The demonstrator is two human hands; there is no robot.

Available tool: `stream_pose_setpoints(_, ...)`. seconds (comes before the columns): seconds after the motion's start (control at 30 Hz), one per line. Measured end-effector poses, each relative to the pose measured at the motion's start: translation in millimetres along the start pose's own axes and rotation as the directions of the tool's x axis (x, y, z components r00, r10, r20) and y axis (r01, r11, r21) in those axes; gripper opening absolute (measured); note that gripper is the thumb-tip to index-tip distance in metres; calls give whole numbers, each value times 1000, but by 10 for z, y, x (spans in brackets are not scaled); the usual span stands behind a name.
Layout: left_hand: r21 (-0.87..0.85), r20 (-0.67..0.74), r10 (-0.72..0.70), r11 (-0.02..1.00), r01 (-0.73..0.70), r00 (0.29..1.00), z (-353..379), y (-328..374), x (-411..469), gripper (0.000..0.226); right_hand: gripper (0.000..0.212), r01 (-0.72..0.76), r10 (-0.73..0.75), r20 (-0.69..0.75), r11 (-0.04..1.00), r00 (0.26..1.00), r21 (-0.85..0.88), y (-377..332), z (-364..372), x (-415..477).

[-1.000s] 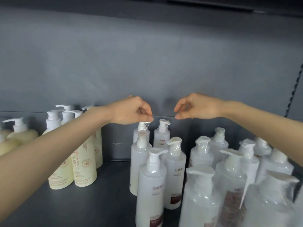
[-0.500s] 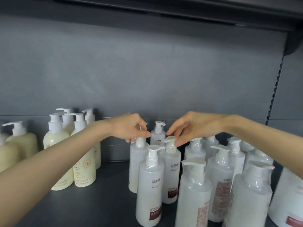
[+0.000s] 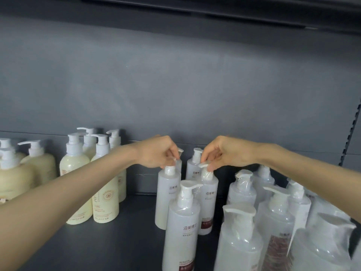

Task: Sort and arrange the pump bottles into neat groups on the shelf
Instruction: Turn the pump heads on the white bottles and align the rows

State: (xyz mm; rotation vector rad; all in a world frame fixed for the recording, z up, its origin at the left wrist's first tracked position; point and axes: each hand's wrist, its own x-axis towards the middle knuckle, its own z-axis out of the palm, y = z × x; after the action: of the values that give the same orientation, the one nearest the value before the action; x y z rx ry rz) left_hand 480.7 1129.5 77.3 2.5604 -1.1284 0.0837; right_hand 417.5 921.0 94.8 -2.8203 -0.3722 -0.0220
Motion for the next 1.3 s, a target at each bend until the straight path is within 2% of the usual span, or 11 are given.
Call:
stream_pose_setpoints(0.13, 48, 3, -9, 999, 9, 1000, 17, -39, 68, 25, 18, 9, -10, -33, 1000, 999, -19, 24, 20, 126)
stream_pose_setpoints(0.43, 19, -17, 17, 1000, -16, 1000, 61, -154, 163, 22, 17, 15, -20, -78, 998, 997, -62, 72, 52, 237)
stream_pose_setpoints(1.3, 59, -20, 56, 997, -55, 998, 49, -88, 176, 23, 12, 47, -49, -139, 999, 989, -18, 82, 119, 283)
